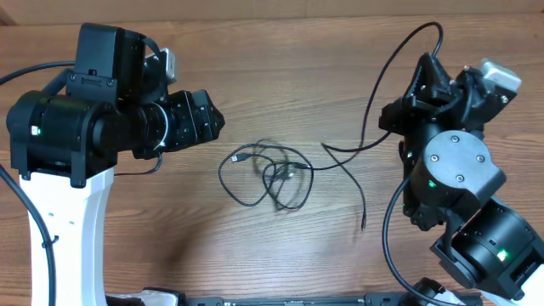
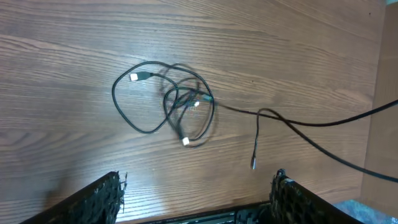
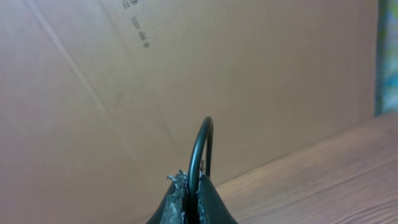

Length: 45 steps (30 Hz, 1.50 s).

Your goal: Untangle cables

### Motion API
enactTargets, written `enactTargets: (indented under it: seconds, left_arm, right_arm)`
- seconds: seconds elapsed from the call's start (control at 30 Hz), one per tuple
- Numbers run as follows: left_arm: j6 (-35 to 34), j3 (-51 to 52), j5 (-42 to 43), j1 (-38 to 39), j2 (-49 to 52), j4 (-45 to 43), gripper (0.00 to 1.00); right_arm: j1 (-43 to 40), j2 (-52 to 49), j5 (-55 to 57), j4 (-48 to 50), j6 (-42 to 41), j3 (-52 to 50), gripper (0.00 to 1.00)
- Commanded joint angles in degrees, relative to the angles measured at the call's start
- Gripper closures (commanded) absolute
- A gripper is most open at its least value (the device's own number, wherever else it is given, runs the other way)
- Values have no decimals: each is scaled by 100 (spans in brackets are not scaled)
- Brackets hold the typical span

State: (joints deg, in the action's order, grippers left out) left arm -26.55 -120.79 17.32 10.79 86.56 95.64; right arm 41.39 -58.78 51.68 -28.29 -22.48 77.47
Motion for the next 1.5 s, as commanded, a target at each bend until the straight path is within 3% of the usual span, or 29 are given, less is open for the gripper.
enactTargets:
  seconds: [0.0,0.23,0.57,0.77,1.03,1.3,1.47]
  left_arm:
    - [83,-44,-37,13,44,2,22]
    - [85,-44,-37,13,44,76,21]
    - [83,-44,-35,13,44,72,24]
    - [85,-37,-13,20,44,116,29]
    - [87,-33,24,28,44,116,36]
    - [87,0,11,131,44,116,45]
    - [85,63,0,223,44,98,46]
  right_arm:
    - [0,-138,153,-107,457,125,96]
    - [2,-179,973,-164,455,125,96]
    - [2,-422,-2341,-1185,452,125,96]
    - [0,-1012,-2437,-1506,413,125,96]
    - [-50,-1222,-2435,-1432,-304,125,96]
    - [-750,-933,-2470,-1515,-306,127,96]
    - [-1622,-780,-3340,-1565,-304,127,96]
